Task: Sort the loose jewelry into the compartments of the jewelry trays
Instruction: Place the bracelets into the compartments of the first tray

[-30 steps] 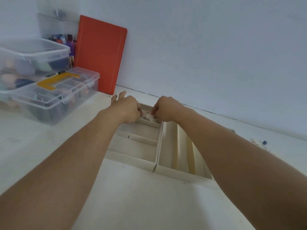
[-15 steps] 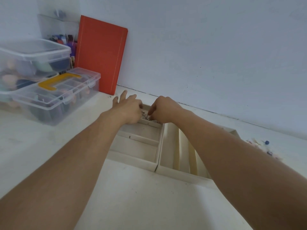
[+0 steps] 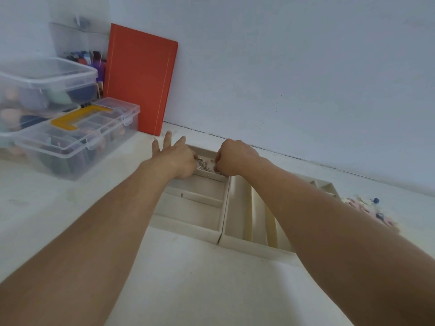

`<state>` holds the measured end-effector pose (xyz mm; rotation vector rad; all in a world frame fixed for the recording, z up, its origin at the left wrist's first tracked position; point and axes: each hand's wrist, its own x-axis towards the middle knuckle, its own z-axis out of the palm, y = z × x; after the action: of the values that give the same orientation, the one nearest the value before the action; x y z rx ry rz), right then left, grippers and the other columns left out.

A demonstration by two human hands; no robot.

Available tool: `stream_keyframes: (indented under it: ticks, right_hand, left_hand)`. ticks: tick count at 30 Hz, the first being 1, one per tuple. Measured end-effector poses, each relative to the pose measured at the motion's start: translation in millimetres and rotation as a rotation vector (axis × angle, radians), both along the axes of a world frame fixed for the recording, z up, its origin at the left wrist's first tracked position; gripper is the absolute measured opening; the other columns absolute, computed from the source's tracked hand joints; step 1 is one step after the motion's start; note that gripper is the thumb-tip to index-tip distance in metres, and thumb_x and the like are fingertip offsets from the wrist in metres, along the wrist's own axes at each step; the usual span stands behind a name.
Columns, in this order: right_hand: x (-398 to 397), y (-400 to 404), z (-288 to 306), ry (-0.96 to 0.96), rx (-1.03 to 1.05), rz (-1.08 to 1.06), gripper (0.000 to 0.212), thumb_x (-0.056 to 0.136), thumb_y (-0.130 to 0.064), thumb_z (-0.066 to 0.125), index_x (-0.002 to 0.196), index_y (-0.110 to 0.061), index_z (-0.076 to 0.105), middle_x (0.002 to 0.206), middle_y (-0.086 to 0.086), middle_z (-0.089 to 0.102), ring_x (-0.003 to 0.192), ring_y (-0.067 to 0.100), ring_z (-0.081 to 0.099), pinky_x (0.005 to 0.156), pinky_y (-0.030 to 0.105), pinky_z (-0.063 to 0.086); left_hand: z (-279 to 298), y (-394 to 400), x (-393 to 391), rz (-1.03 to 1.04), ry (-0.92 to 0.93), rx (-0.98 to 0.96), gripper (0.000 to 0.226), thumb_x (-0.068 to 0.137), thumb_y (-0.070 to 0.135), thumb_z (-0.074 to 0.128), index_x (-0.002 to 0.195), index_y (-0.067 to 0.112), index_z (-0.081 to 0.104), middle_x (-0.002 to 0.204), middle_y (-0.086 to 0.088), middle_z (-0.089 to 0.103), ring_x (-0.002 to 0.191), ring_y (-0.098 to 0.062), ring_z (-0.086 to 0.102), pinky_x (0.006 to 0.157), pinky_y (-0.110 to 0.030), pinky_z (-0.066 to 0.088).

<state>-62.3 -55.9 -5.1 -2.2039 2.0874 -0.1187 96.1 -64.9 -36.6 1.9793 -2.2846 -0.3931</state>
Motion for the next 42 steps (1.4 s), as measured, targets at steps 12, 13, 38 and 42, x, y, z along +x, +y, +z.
stream_keyframes:
  ticks: [12,13,38,42]
  right_hand:
    - [-2,5,3,-0.038,0.006,-0.034,0.029,0.085,-0.013,0.055,0.11,-0.021,0.068,0.1,0.002,0.07,0.094,0.022,0.067,0.088,0.033,0.055]
    - [-3,5,3,-0.048,0.011,-0.033,0.028,0.086,-0.014,0.055,0.11,-0.021,0.068,0.101,0.002,0.07,0.095,0.022,0.067,0.09,0.034,0.055]
    - [-200,131,32,-0.383,-0.219,-0.142,0.012,0.094,-0.027,0.064,0.093,-0.035,0.073,0.083,-0.012,0.068,0.051,0.007,0.06,0.06,0.028,0.053]
    - [-227,146,25,-0.397,-0.248,-0.123,0.011,0.094,-0.029,0.065,0.095,-0.035,0.074,0.088,-0.012,0.068,0.053,0.005,0.058,0.056,0.022,0.043]
  left_hand:
    - [-1,0,-1,-0.005,0.023,-0.013,0.045,0.102,0.028,0.038,0.142,0.043,0.051,0.17,0.003,-0.005,0.151,-0.028,-0.025,0.12,-0.057,-0.013]
    - [-3,-1,-1,-0.007,0.024,-0.011,0.045,0.102,0.028,0.038,0.143,0.044,0.05,0.169,0.003,-0.005,0.151,-0.028,-0.026,0.12,-0.057,-0.014]
    - [30,61,-83,-0.075,-0.238,-0.036,0.051,0.105,0.022,0.029,0.155,0.015,0.034,0.167,-0.005,0.02,0.155,-0.027,-0.003,0.124,-0.048,0.003]
    - [38,63,-92,0.041,-0.131,-0.02,0.047,0.105,0.017,0.029,0.148,0.008,0.044,0.161,-0.013,0.032,0.152,-0.03,0.016,0.122,-0.039,0.009]
